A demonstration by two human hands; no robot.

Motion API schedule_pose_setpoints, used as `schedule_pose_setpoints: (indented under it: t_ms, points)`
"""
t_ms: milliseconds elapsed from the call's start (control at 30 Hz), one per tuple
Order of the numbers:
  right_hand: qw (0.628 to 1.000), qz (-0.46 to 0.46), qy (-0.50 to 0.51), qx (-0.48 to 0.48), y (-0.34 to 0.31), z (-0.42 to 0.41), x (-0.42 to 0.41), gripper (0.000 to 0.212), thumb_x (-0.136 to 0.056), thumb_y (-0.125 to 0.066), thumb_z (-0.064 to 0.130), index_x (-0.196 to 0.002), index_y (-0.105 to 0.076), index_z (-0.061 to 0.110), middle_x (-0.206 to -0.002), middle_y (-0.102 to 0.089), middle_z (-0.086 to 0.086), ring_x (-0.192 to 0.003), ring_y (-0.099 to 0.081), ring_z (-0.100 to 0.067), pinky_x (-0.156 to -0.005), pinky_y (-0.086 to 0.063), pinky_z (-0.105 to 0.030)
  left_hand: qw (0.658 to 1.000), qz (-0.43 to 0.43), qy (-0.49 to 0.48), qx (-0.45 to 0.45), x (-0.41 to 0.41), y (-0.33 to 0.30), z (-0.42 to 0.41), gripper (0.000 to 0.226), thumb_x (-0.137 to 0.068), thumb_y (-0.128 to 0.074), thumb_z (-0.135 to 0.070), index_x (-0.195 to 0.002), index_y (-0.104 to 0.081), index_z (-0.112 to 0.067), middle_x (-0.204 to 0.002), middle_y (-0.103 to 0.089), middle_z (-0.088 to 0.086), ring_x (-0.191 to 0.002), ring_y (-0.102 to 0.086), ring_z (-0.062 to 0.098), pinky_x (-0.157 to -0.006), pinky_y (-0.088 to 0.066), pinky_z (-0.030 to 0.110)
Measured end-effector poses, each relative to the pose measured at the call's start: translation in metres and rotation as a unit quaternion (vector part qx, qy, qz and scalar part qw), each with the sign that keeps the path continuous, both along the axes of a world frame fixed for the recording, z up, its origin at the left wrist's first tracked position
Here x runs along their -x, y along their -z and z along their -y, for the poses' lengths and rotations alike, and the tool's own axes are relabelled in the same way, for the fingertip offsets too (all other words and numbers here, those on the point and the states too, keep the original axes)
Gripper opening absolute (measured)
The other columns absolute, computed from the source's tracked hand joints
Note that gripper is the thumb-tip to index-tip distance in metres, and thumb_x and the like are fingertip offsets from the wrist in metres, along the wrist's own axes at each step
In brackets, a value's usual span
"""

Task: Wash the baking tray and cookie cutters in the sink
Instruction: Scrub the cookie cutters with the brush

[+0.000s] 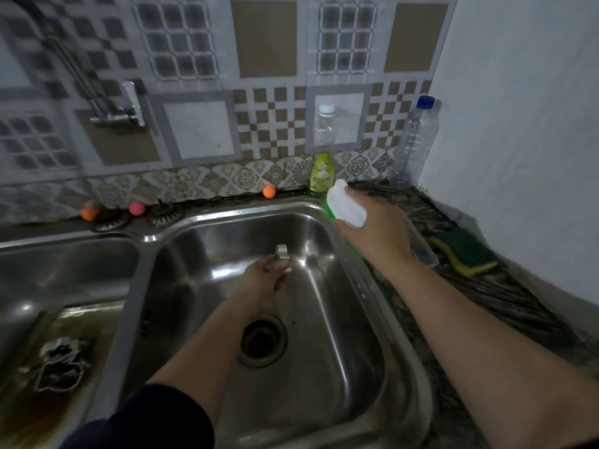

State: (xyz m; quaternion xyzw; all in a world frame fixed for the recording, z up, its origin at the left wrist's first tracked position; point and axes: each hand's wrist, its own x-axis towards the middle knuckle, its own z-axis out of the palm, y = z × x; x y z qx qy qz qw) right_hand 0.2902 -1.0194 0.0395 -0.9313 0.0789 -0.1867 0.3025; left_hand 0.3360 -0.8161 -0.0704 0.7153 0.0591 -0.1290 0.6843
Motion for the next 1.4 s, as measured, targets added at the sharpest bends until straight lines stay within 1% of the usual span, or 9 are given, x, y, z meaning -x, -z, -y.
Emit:
schedule_pose_setpoints:
  t_ms: [233,367,533,633,767,900,1033,1233,1400]
  points:
    - [0.99,-0.08,-0.117,-0.004,0.034,-0.105,0.023,0.063,-0.079,-0.067,0.042,-0.138,-0.046,0.041,-0.128,-0.06,0.0,-0.116,-0.055,-0.019,-0.096,-0.047,-0.035,0.998,0.039,-0.001,-0.051,0.028,-0.021,-0.038,0.018,-0.091,-0.056,0.004,-0.083,-0.061,-0.011,-0.069,-0.058,0.005,-0.06,-0.055,0.015,-0.057,-0.046,0.022]
    - [0.992,-0.078,-0.099,-0.026,0.04,-0.138,0.019,0.064,-0.08,-0.065,0.042,-0.139,-0.042,0.044,-0.121,-0.061,-0.002,-0.112,-0.057,-0.02,-0.095,-0.045,-0.029,0.998,0.029,-0.014,-0.062,0.044,-0.017,-0.064,0.019,-0.09,-0.055,0.005,-0.105,-0.063,-0.003,-0.071,-0.057,0.002,-0.062,-0.053,0.011,-0.053,-0.048,0.019]
    - [0.985,-0.079,-0.151,0.012,0.047,-0.166,0.051,0.07,-0.076,-0.058,0.054,-0.139,-0.027,0.057,-0.121,-0.06,0.007,-0.11,-0.056,-0.015,-0.095,-0.045,-0.029,0.994,0.01,-0.099,-0.045,0.042,-0.023,-0.114,0.027,-0.091,-0.051,0.008,-0.078,-0.061,-0.014,-0.075,-0.059,0.005,-0.067,-0.056,0.016,-0.062,-0.049,0.025]
    - [0.984,-0.076,-0.162,0.007,0.047,-0.177,0.064,0.062,-0.084,-0.065,0.037,-0.141,-0.041,0.042,-0.127,-0.057,0.005,-0.115,-0.052,-0.013,-0.091,-0.038,-0.019,0.995,0.044,-0.072,-0.06,0.043,-0.025,-0.128,0.021,-0.09,-0.055,0.006,-0.084,-0.06,-0.013,-0.075,-0.058,0.002,-0.066,-0.054,0.011,-0.066,-0.048,0.024]
    - [0.99,-0.047,-0.123,-0.049,0.037,-0.194,0.045,0.063,-0.083,-0.068,0.032,-0.141,-0.044,0.036,-0.125,-0.056,-0.005,-0.115,-0.054,-0.022,-0.097,-0.044,-0.033,0.997,0.038,-0.028,-0.057,0.053,-0.028,-0.127,0.017,-0.09,-0.057,0.002,-0.104,-0.065,-0.005,-0.078,-0.061,0.002,-0.065,-0.055,0.007,-0.056,-0.048,0.014]
    - [0.985,-0.086,-0.134,-0.071,0.039,-0.202,0.046,0.062,-0.081,-0.071,0.033,-0.138,-0.047,0.04,-0.129,-0.058,0.0,-0.116,-0.055,-0.016,-0.092,-0.044,-0.024,0.995,0.06,-0.064,-0.042,0.046,-0.033,-0.138,0.022,-0.088,-0.06,0.001,-0.101,-0.066,-0.015,-0.089,-0.068,0.005,-0.081,-0.062,0.015,-0.082,-0.054,0.033]
    - [0.98,-0.094,-0.149,-0.097,0.05,-0.198,0.059,0.062,-0.081,-0.071,0.033,-0.137,-0.047,0.044,-0.133,-0.055,0.012,-0.112,-0.053,-0.004,-0.078,-0.036,-0.011,0.996,0.062,-0.053,-0.022,0.038,-0.032,-0.16,0.033,-0.089,-0.06,0.0,-0.118,-0.062,-0.015,-0.089,-0.067,-0.001,-0.084,-0.061,0.014,-0.085,-0.051,0.032]
    - [0.979,-0.032,-0.133,-0.149,0.042,-0.21,0.055,0.062,-0.078,-0.071,0.036,-0.134,-0.048,0.047,-0.129,-0.056,0.013,-0.115,-0.054,-0.006,-0.091,-0.044,-0.02,0.99,0.128,-0.023,-0.06,0.038,-0.03,-0.163,0.054,-0.08,-0.065,0.005,-0.128,-0.057,-0.019,-0.108,-0.069,0.001,-0.103,-0.063,0.018,-0.098,-0.049,0.043]
    - [0.986,-0.043,-0.086,-0.139,0.038,-0.215,0.04,0.062,-0.078,-0.072,0.035,-0.135,-0.049,0.043,-0.13,-0.057,0.003,-0.114,-0.055,-0.014,-0.09,-0.043,-0.021,0.964,0.208,-0.026,-0.161,0.046,-0.041,-0.155,0.042,-0.082,-0.068,-0.003,-0.122,-0.062,-0.015,-0.105,-0.07,0.001,-0.099,-0.063,0.013,-0.085,-0.045,0.022]
